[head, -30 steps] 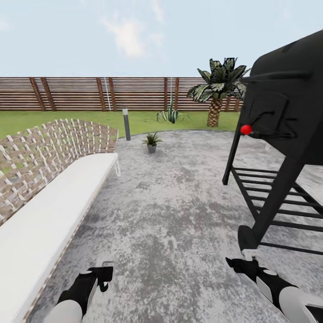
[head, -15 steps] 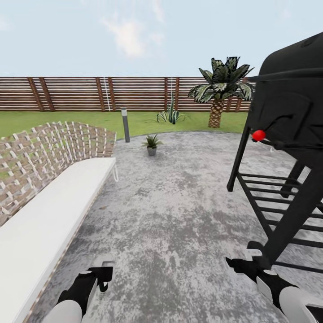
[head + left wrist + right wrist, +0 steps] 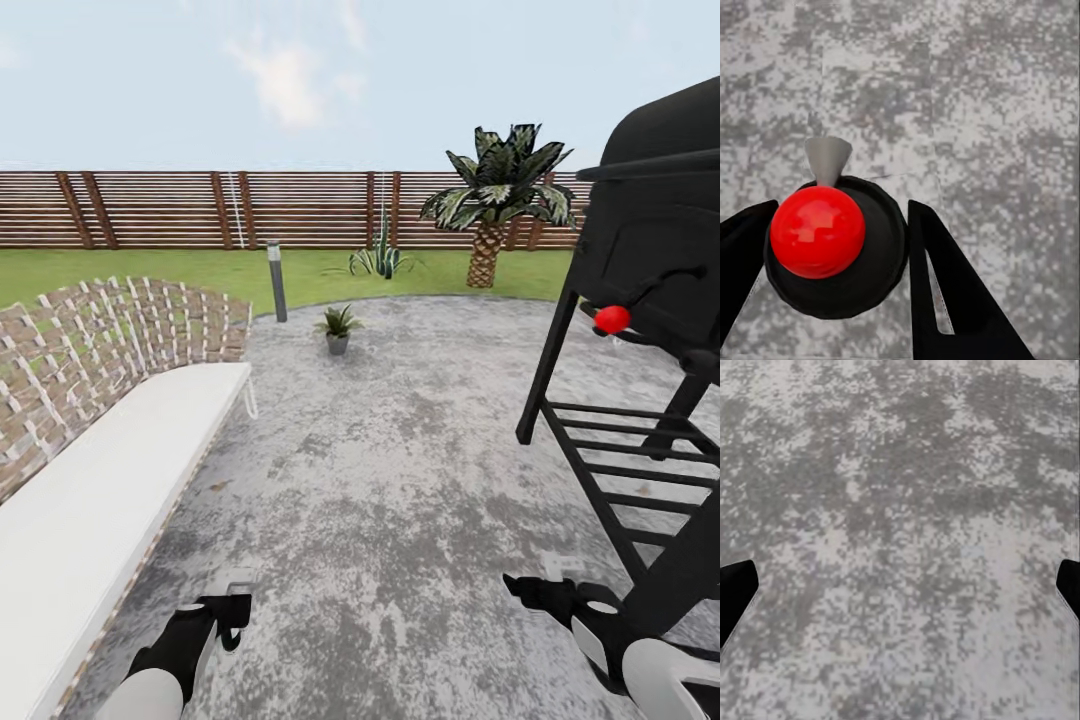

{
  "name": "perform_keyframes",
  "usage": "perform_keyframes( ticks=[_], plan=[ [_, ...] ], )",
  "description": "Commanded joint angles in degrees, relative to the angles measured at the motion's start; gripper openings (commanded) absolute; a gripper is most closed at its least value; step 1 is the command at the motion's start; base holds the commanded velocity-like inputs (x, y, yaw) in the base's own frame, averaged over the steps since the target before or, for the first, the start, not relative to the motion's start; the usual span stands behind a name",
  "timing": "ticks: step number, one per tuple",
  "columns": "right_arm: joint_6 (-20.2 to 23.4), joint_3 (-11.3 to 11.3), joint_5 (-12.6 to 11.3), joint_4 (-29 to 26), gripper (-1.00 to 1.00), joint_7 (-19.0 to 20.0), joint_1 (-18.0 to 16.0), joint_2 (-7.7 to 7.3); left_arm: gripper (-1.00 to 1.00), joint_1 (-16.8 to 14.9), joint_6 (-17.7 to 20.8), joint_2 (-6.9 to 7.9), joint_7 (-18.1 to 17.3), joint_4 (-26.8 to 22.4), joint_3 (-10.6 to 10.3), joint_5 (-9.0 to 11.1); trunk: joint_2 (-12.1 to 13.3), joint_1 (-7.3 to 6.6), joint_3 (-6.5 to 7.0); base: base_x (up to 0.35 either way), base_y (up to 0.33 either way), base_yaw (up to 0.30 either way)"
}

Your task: Pick up the pesticide atomizer in the garden and spray insectifuge to fully cover both potted plants in the garden.

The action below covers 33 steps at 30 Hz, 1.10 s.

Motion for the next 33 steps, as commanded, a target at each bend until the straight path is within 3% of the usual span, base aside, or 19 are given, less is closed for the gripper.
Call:
perform_keyframes(
  ticks=[1,33],
  plan=[
    [-0.1,-0.5,0.1,0.1,1.00,0.3,0.0,-0.02,-1.00,0.0,0.2,-0.09,-0.5,-0.2,0.5,-0.5,0.0,0.02,-0.06,0.339,0.000,0.000],
    [-0.2,-0.5,0.1,0.1,1.00,0.2,0.0,0.05,-1.00,0.0,0.2,-0.09,-0.5,-0.2,0.5,-0.5,0.0,0.02,-0.06,0.339,0.000,0.000]
  ],
)
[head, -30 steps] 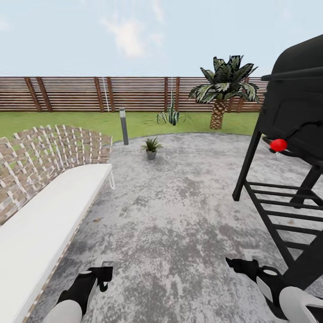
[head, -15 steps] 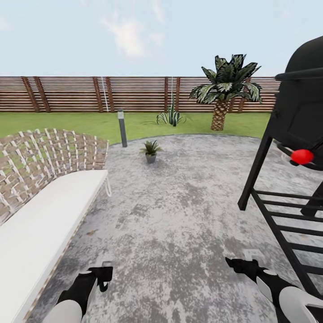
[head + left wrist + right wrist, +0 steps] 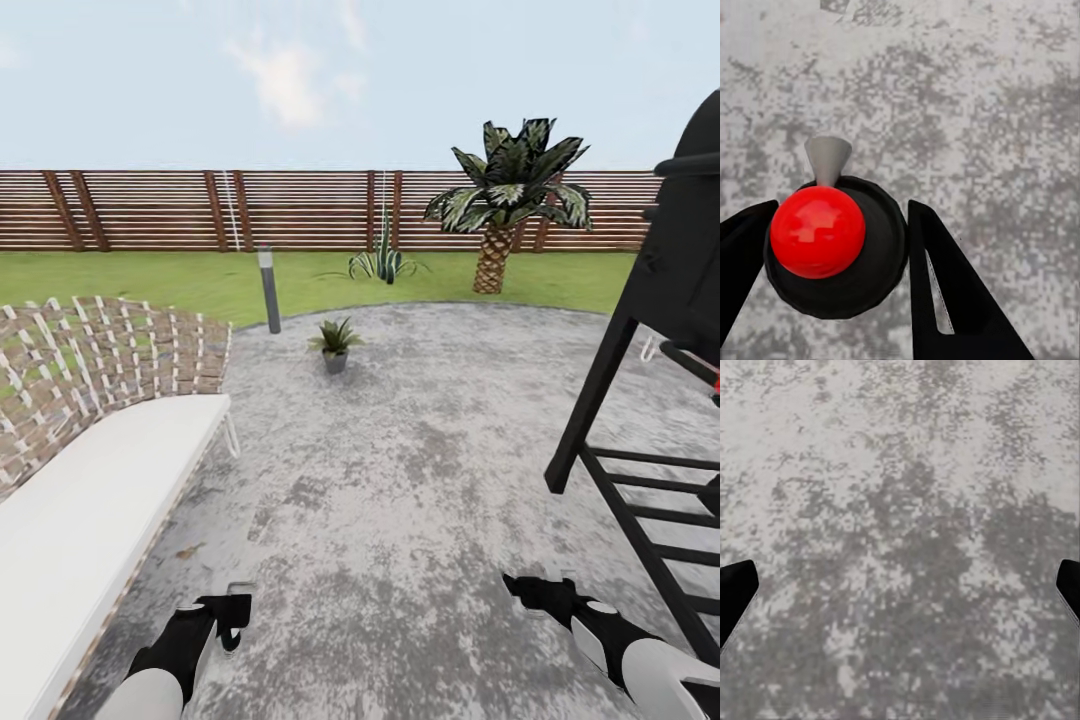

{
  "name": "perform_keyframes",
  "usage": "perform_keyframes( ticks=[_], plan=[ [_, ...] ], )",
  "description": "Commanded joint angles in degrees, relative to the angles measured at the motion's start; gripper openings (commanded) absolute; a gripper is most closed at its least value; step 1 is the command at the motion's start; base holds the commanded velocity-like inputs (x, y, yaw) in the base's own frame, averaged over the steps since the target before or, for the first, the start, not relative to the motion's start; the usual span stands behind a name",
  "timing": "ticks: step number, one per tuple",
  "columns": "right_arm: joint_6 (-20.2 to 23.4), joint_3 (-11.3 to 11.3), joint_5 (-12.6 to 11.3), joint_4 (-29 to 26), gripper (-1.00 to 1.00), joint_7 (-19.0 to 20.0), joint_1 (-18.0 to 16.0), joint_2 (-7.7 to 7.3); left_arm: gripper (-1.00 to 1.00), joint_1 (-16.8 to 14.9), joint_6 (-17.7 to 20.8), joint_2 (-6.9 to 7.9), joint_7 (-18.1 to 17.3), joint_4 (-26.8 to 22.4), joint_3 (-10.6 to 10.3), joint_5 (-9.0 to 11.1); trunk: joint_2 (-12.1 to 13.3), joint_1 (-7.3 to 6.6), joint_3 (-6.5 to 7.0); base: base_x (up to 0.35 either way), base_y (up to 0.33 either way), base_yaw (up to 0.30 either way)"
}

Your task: Pick up the pesticide atomizer in the garden and spray insectifuge to fully cover both potted plants in the garden.

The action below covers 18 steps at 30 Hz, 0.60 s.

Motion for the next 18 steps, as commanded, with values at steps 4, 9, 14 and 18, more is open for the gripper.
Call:
perform_keyframes(
  ticks=[4,9,14,18],
  plan=[
    [-0.1,-0.5,0.2,0.1,1.00,0.2,0.0,-0.01,-1.00,0.0,0.2,-0.09,-0.5,-0.2,0.5,-0.5,0.0,0.02,-0.06,0.339,0.000,0.000],
    [-0.2,-0.5,0.2,0.1,1.00,0.0,0.0,-0.01,-1.00,0.0,0.2,-0.09,-0.5,-0.2,0.5,-0.5,0.0,0.02,-0.06,0.339,0.000,0.000],
    [-0.2,-0.5,0.1,0.1,1.00,-0.1,0.0,-0.01,-1.00,0.0,0.2,-0.09,-0.5,-0.2,0.5,-0.5,0.0,0.02,-0.06,0.339,0.000,0.000],
    [-0.1,-0.5,0.1,0.1,1.00,-0.1,0.0,-0.01,-1.00,0.0,0.2,-0.09,-0.5,-0.2,0.5,-0.5,0.0,0.02,-0.06,0.339,0.000,0.000]
  ],
)
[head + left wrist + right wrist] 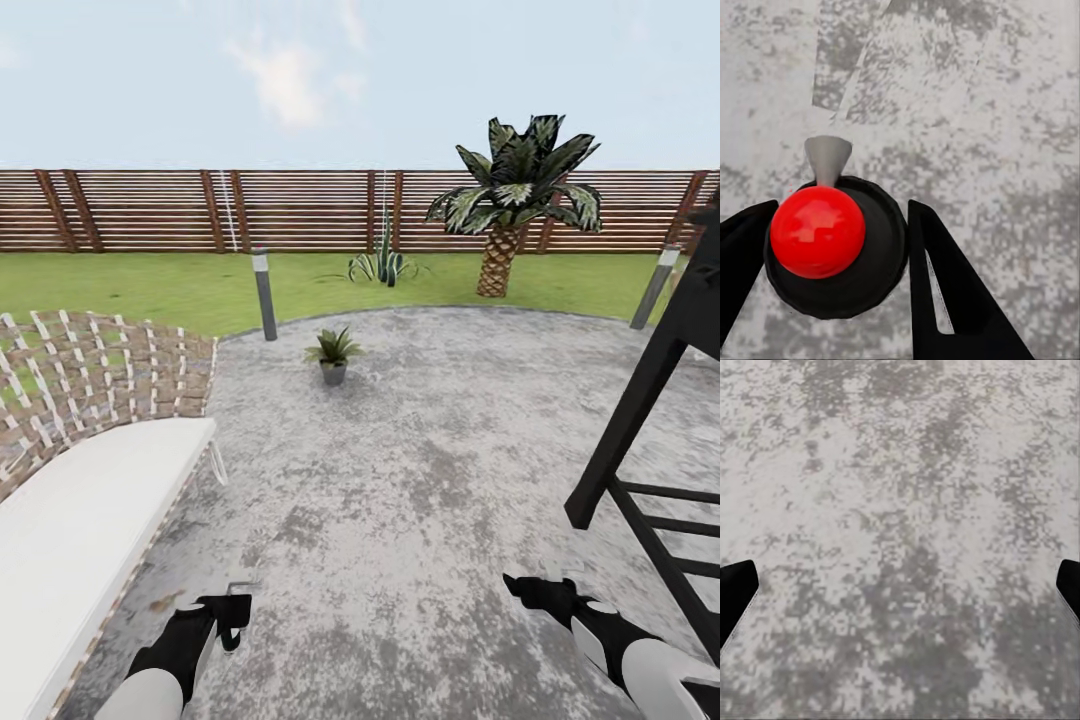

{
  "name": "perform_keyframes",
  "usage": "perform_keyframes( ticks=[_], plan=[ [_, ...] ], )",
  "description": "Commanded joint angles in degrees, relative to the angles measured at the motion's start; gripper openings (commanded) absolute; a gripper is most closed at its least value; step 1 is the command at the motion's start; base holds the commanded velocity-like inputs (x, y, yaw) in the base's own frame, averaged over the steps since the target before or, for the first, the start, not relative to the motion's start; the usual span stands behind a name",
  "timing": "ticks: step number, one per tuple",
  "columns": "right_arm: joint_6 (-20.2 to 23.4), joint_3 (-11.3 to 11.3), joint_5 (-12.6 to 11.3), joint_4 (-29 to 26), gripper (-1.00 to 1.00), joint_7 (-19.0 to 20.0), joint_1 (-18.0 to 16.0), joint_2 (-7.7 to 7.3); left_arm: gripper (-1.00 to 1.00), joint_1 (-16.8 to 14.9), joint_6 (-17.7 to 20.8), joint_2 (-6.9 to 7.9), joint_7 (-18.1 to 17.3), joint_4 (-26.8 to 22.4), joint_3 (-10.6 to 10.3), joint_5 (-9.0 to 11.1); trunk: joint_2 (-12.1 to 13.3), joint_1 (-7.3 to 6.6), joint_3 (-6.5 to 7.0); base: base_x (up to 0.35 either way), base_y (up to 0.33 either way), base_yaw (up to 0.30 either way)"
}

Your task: Pick up the pesticide atomizer in the garden and spray insectifuge to fully cover both potted plants in the garden.

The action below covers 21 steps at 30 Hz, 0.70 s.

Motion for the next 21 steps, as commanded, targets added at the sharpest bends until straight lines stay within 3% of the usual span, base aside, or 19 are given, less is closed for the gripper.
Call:
perform_keyframes(
  ticks=[1,21],
  plan=[
    [-0.2,-0.5,0.1,0.1,1.00,0.3,0.0,-0.02,-1.00,0.0,0.2,-0.09,-0.5,-0.2,0.5,-0.5,0.0,0.02,-0.06,0.339,0.000,0.000],
    [-0.2,-0.5,0.1,0.1,1.00,0.3,0.0,-0.02,-1.00,0.0,0.2,-0.09,-0.5,-0.2,0.5,-0.5,0.0,0.02,-0.06,0.339,0.000,0.000]
  ],
)
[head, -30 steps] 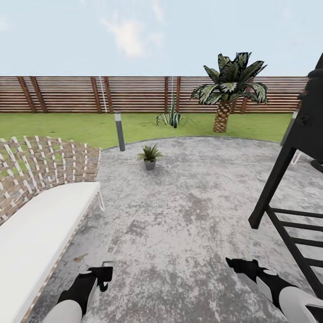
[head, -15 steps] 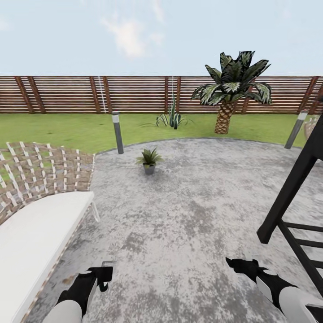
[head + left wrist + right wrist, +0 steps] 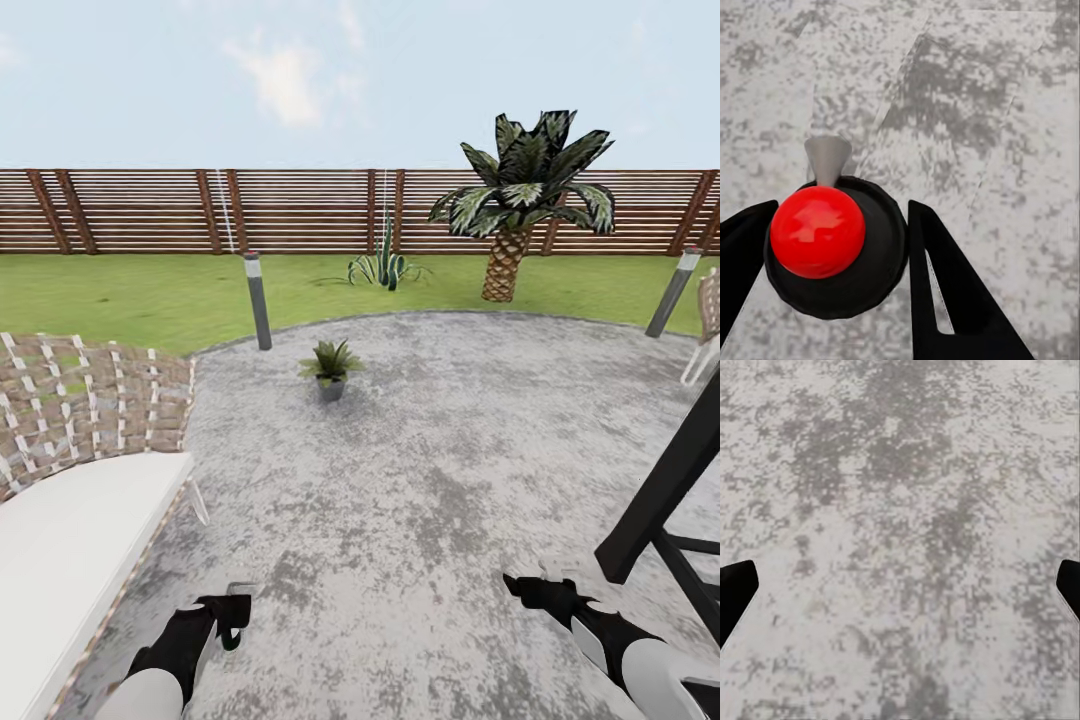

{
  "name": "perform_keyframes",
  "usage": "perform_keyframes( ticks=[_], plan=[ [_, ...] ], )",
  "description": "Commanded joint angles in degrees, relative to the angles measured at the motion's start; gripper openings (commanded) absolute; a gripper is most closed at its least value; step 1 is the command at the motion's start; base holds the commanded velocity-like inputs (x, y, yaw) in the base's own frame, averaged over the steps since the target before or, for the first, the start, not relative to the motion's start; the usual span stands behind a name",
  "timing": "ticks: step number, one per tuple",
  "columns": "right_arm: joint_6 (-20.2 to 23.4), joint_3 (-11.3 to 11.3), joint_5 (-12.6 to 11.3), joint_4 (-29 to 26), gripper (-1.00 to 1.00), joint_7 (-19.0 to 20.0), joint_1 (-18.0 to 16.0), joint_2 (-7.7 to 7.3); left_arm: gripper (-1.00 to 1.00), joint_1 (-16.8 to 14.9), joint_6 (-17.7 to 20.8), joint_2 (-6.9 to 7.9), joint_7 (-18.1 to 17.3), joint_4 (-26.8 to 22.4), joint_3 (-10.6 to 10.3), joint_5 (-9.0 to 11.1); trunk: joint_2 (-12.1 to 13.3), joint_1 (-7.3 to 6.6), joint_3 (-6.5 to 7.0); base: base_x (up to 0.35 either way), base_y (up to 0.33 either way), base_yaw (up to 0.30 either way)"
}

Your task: Pick up the pesticide atomizer in the garden and spray insectifuge to fully cover both potted plants in the garden.

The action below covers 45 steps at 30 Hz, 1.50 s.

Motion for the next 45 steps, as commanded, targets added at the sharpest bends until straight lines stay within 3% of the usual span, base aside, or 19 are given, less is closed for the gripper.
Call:
perform_keyframes(
  ticks=[1,45],
  plan=[
    [-0.2,-0.5,0.1,0.1,1.00,0.3,0.0,-0.02,-1.00,0.0,0.2,-0.09,-0.5,-0.2,0.5,-0.5,0.0,0.02,-0.06,0.339,0.000,0.000],
    [-0.1,-0.5,0.2,0.1,1.00,0.3,0.0,-0.02,-1.00,0.0,0.2,-0.09,-0.5,-0.2,0.5,-0.4,0.0,0.02,-0.06,0.339,-0.070,0.000]
  ],
)
